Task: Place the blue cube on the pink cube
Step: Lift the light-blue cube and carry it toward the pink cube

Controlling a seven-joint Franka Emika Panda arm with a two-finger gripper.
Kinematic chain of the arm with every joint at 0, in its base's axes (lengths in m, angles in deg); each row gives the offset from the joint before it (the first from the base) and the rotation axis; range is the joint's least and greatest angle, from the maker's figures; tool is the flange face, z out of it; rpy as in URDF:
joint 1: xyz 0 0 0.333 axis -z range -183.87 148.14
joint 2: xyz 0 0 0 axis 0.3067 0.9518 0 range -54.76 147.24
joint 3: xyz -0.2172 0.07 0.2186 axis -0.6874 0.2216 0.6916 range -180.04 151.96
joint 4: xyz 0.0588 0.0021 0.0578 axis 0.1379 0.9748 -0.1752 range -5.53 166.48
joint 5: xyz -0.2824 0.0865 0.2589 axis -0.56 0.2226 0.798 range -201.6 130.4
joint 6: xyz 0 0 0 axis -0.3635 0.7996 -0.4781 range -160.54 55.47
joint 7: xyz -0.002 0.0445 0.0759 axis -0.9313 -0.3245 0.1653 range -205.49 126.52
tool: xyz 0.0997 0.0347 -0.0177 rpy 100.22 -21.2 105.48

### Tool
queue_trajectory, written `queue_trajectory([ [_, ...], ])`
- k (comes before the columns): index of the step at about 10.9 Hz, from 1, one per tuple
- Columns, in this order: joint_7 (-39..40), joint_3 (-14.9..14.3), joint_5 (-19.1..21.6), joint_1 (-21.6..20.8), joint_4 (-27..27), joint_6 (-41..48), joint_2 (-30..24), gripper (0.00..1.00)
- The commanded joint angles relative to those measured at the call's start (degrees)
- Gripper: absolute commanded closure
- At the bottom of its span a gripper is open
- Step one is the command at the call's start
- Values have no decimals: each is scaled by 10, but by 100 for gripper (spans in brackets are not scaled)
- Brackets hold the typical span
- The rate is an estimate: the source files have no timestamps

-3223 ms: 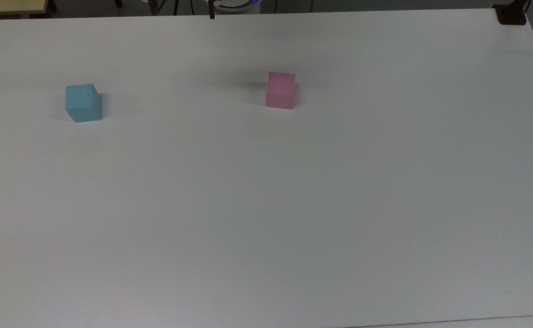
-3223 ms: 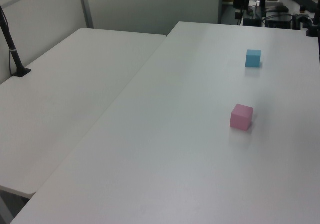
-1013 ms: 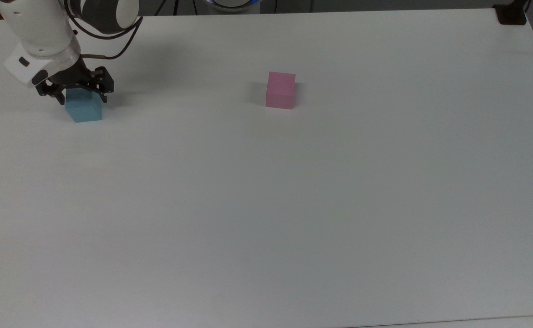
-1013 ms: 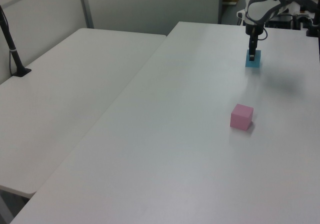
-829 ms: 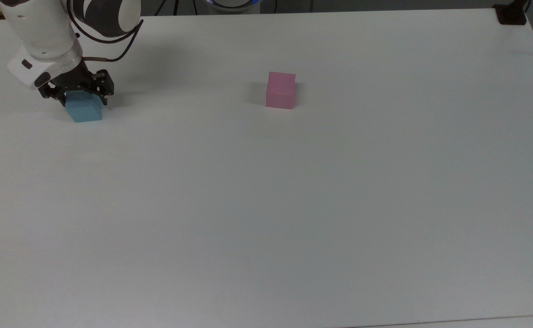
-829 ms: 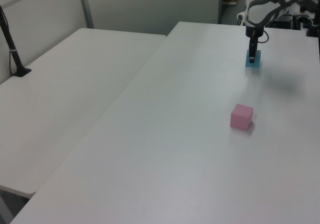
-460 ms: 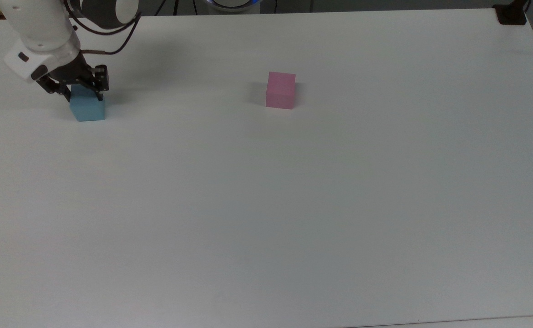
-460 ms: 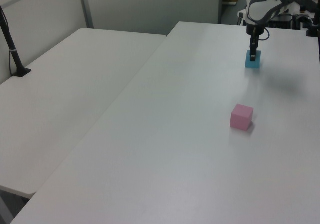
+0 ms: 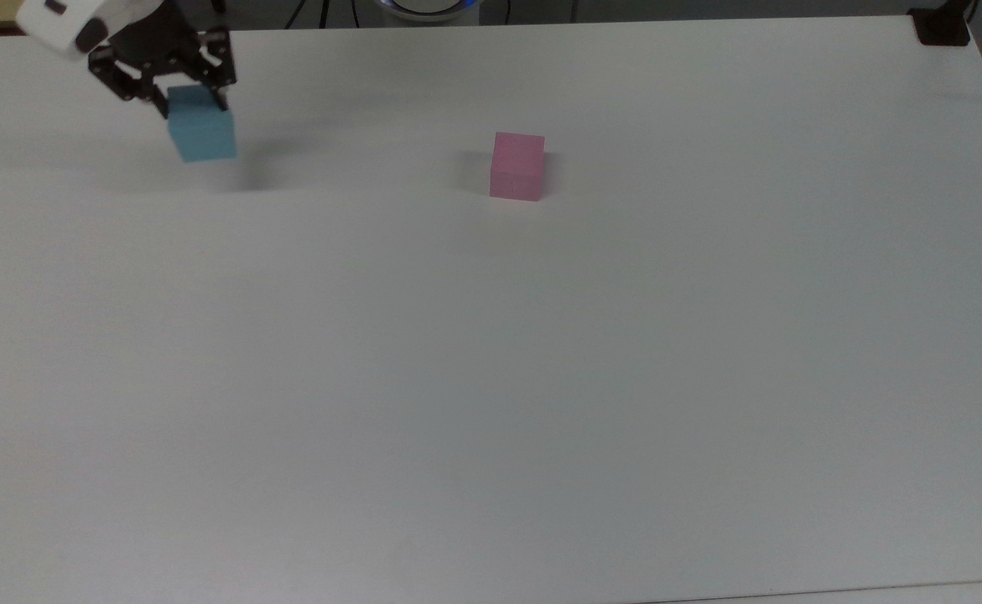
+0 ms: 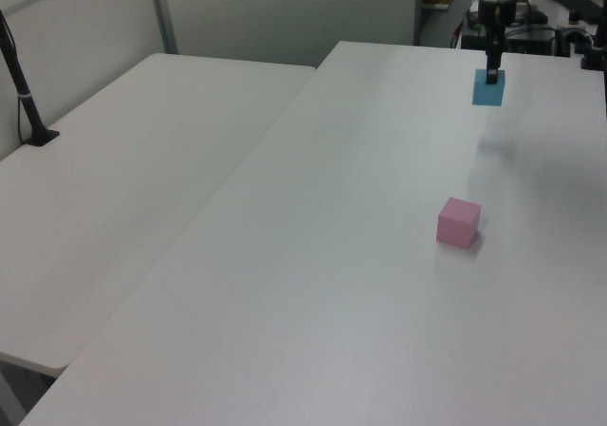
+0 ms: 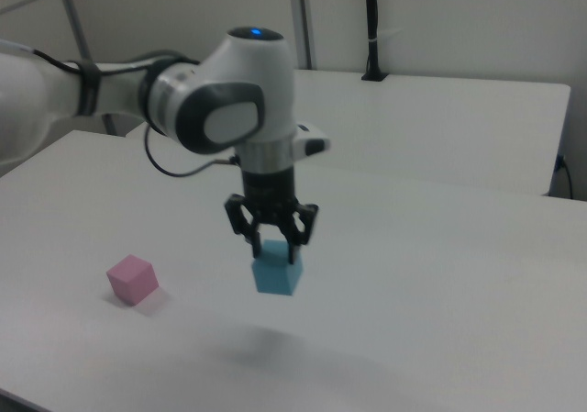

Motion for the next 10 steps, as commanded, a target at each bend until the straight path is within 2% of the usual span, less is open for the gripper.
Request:
queue_trajectory([
  [1, -8, 35, 14, -12, 16, 71, -68, 41],
  [3, -76, 96, 21, -17, 17, 111, -89, 41],
  [4, -131, 123, 21, -33, 19, 122, -95, 41],
  [5, -184, 138, 21, -57, 20, 126, -96, 41],
  [8, -300, 141, 22, -143, 25, 127, -84, 41],
  [10, -356, 141, 39, -167, 37, 120, -73, 41],
])
